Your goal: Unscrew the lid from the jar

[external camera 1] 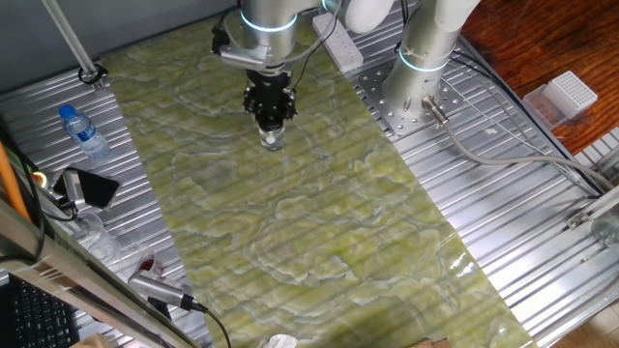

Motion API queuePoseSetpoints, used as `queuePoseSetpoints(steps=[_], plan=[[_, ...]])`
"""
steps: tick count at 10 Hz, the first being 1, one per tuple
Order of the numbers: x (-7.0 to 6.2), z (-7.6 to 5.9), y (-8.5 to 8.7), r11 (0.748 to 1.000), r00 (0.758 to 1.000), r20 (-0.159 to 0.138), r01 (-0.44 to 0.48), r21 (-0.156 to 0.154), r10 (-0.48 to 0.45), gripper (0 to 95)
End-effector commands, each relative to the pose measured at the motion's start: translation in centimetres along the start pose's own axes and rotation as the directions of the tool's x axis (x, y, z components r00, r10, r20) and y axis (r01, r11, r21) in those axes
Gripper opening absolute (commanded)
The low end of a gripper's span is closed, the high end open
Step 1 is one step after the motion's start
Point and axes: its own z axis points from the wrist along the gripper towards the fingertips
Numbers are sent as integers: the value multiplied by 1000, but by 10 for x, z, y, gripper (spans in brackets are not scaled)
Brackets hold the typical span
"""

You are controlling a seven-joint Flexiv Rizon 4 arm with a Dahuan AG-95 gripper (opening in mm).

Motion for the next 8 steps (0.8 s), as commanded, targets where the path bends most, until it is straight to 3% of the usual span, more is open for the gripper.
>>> queuePoseSetpoints(steps=[1, 4, 8], plan=[[0, -4, -1, 998, 998, 2, 60, -2, -60, 190], [1, -17, -3, 996, 996, -1, 90, -4, -90, 190], [1, -23, -4, 996, 996, 3, 89, -8, -89, 190]])
